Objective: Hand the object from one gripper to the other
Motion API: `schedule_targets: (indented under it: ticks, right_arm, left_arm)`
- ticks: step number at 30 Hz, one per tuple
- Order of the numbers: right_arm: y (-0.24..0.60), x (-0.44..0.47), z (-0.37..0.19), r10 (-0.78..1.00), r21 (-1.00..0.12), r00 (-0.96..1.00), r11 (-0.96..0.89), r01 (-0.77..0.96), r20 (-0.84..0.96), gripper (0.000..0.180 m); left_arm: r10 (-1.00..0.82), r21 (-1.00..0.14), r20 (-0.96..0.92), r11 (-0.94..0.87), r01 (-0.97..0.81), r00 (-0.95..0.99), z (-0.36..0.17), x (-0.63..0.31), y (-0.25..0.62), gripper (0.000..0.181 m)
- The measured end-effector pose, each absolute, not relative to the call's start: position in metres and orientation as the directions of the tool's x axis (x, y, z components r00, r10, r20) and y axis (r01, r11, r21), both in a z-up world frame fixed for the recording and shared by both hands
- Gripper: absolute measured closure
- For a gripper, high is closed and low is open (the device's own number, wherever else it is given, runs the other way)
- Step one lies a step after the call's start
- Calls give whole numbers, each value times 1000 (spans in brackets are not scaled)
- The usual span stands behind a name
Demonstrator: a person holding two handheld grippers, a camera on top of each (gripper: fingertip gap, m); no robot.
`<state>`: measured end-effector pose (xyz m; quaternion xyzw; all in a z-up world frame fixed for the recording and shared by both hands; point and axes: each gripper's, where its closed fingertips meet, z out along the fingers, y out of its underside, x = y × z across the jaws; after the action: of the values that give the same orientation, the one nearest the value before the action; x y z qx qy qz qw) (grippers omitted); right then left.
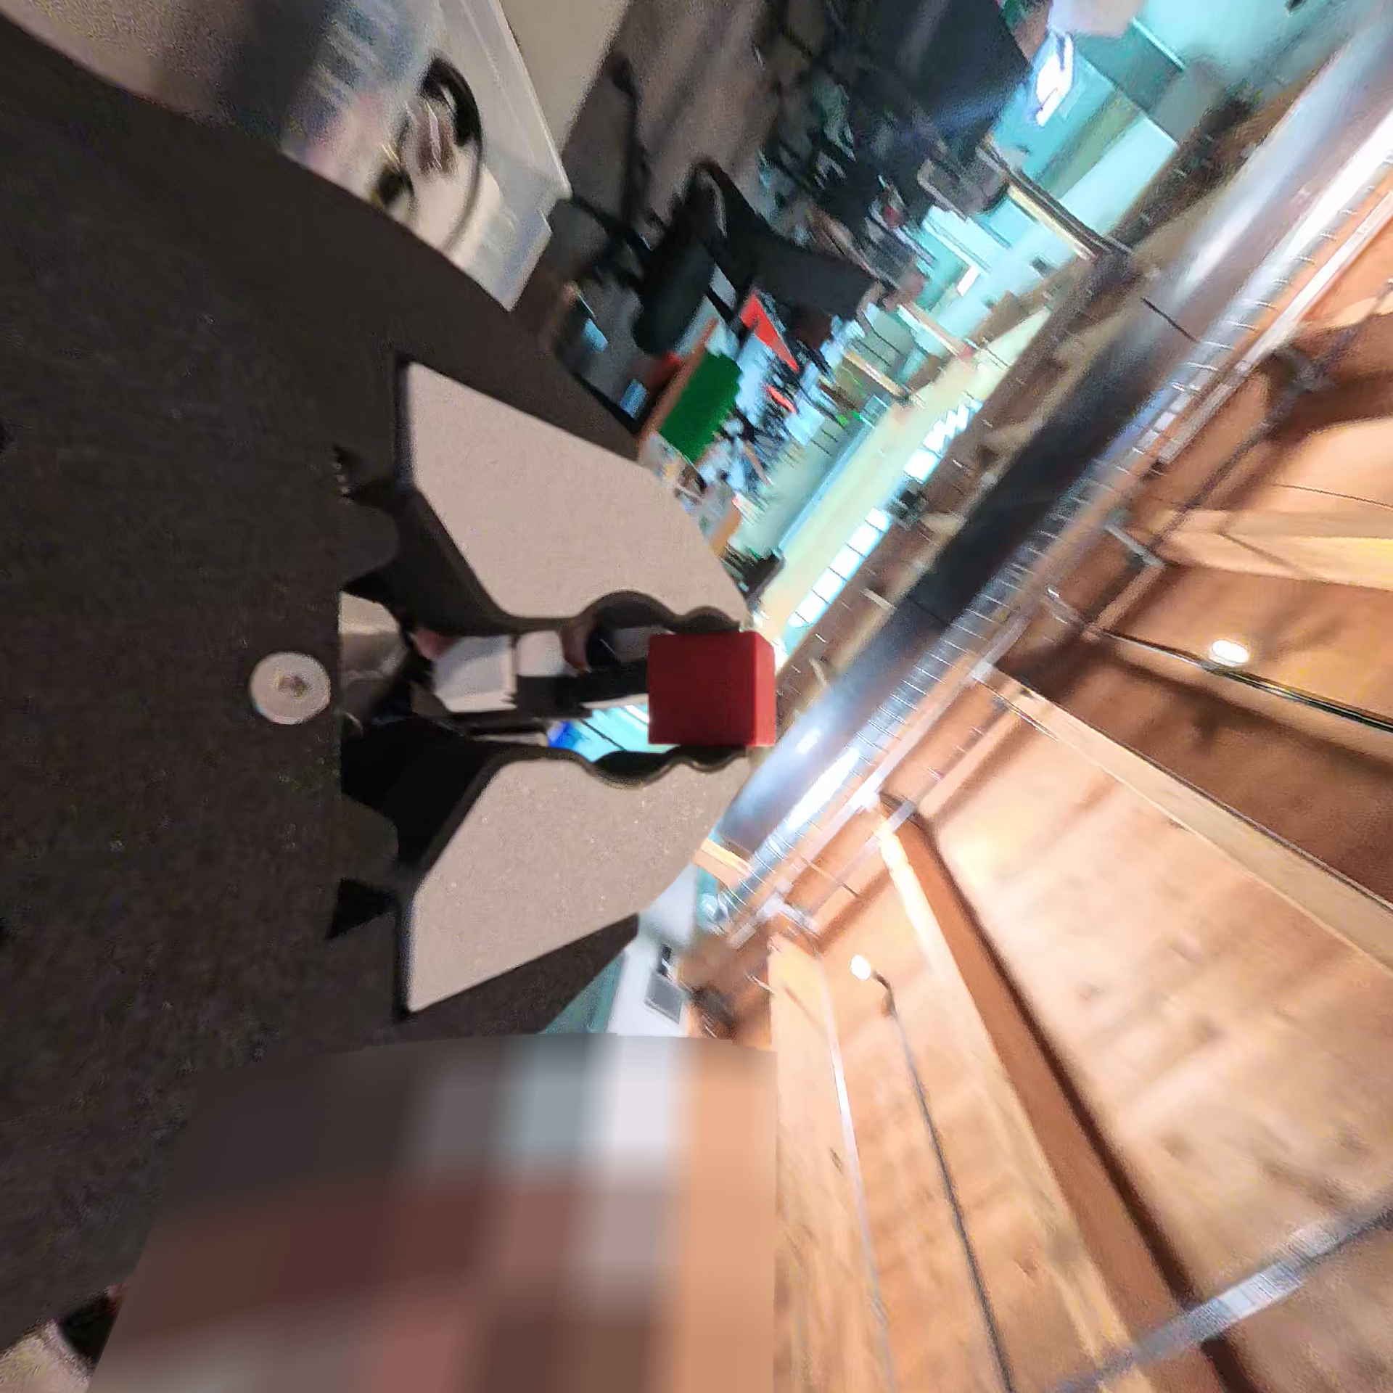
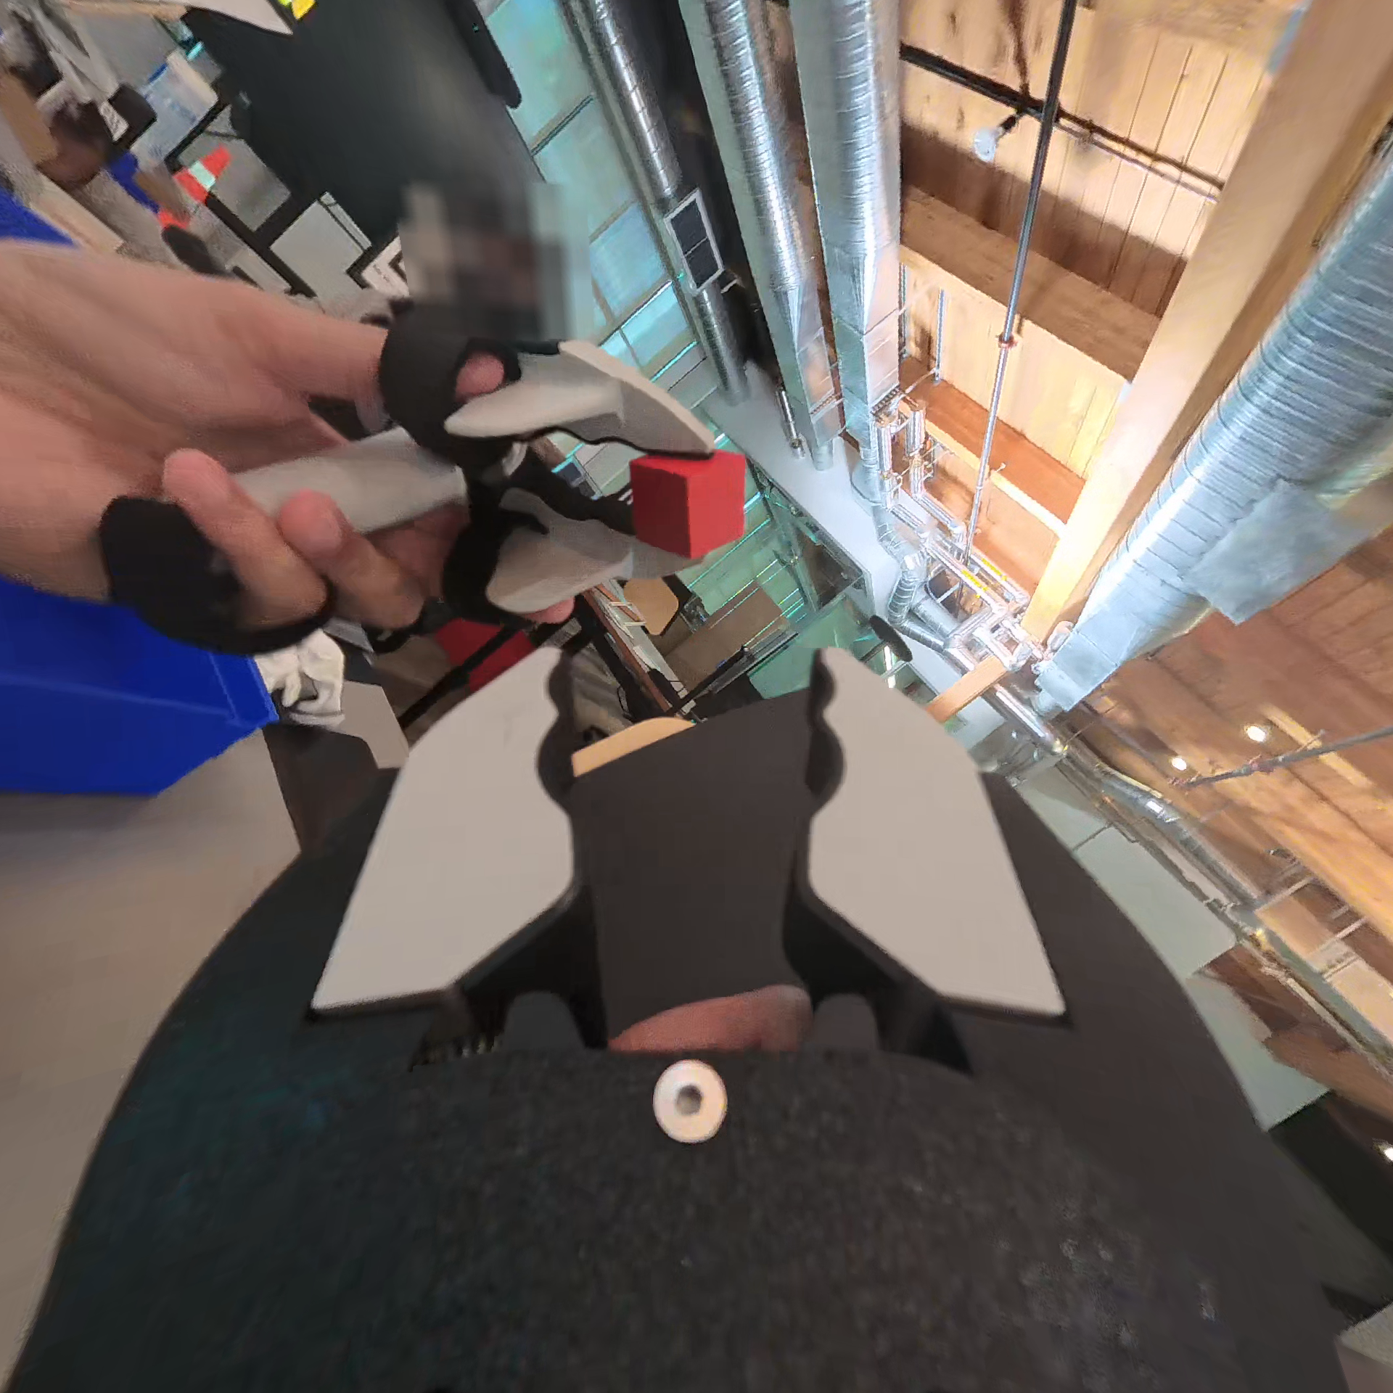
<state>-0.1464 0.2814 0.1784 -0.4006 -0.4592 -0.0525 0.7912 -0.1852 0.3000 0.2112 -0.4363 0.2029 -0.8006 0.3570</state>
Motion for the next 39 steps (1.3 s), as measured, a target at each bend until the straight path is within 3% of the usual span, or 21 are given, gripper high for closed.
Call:
schedule_targets:
  ticks: [1,5,12,17,21,25,29,33,35,39]
  right_arm:
    - [283,-149,178,287,-595,583,667,448,760,112]
    - [287,-149,192,145,-564,675,688,457,723,120]
    - [285,-155,194,55,-529,690,687,498,722,130]
    - [285,-144,201,33,-552,714,660,510,700,147]
    - [284,-140,204,-5,-531,692,638,558,722,149]
    - [281,-138,206,33,-543,687,640,543,726,149]
    - [278,-105,218,131,-618,705,608,498,697,149]
    - [276,-30,209,336,-791,726,381,478,600,149]
    - [279,21,191,336,-851,783,195,487,524,150]
    - [303,97,117,330,-811,825,-222,541,459,150]
  left_arm:
    - [-729,-599,556,-685,415,-400,213,-185,300,154]
    - [-656,-516,581,-755,404,-482,211,-167,294,153]
    - [-593,-477,588,-804,355,-551,207,-143,281,153]
    - [-630,-532,572,-773,346,-526,206,-133,274,153]
    - [-698,-598,541,-712,368,-470,207,-129,270,154]
    - [-850,-748,473,-526,405,-230,207,-141,276,152]
    - [-913,-803,396,-395,446,-96,225,-185,280,153]
    - [-925,-902,349,-287,322,154,219,-217,282,153]
    - [-912,-924,342,-283,258,226,215,-228,279,152]
    - [-916,-927,323,-257,272,236,225,-239,263,152]
